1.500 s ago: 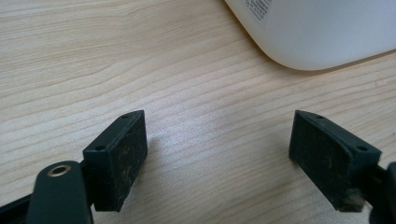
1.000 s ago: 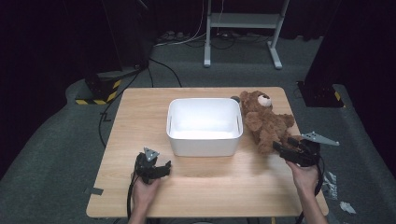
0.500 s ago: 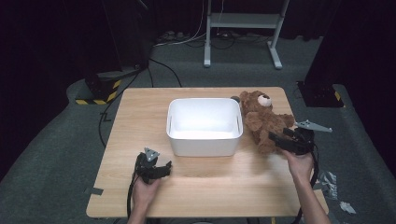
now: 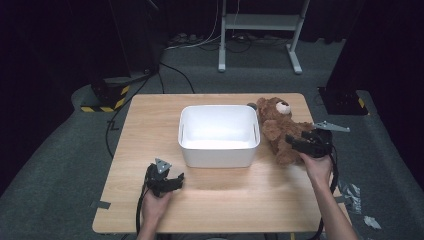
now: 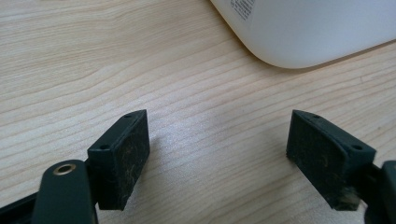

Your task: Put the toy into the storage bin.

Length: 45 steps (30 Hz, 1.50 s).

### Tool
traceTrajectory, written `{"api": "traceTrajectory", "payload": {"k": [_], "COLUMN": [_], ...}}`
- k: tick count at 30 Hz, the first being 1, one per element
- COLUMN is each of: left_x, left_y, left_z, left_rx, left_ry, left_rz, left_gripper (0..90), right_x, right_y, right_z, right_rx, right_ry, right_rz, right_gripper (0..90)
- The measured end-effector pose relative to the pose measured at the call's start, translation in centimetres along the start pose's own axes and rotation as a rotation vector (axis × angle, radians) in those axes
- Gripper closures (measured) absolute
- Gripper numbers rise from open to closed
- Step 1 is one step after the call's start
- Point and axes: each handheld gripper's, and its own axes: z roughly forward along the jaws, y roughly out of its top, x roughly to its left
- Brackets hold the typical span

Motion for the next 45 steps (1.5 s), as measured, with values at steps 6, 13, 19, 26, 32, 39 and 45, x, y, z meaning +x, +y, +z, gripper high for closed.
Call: {"api": "traceTrajectory", "payload": {"k": [6, 13, 19, 26, 32, 39, 45], "left_x": [0.0, 0.0, 0.0, 0.0, 0.0, 0.0, 0.0], "left_y": [0.0, 0.0, 0.0, 0.0, 0.0, 0.0, 0.0], "left_z": [0.1, 0.0, 0.0, 0.0, 0.0, 0.0, 0.1], "left_rx": [-0.006, -0.004, -0.004, -0.003, -0.003, -0.005, -0.005], "left_ry": [-0.005, -0.007, -0.006, -0.004, -0.005, -0.002, -0.005], "left_rz": [-0.007, -0.011, -0.005, 0.005, 0.005, -0.004, -0.006], "left_gripper": [22.4, 22.9, 22.9, 22.9, 22.8, 22.8, 22.8], "right_x": [-0.1, -0.2, -0.2, -0.6, -1.1, -1.1, -0.7], "right_y": [0.8, 1.6, 2.3, 3.0, 2.7, 3.3, 3.8], "right_z": [0.3, 1.0, 1.7, 2.2, 3.8, 5.0, 6.3], "right_rx": [0.020, 0.038, 0.049, 0.065, 0.088, 0.095, 0.108], "right_ry": [-0.001, -0.012, -0.015, -0.018, -0.016, -0.037, -0.047], "right_rz": [0.007, 0.014, 0.009, 0.016, 0.069, 0.062, 0.060], "right_gripper": [26.0, 26.0, 26.0, 26.0, 25.8, 26.2, 26.3]}}
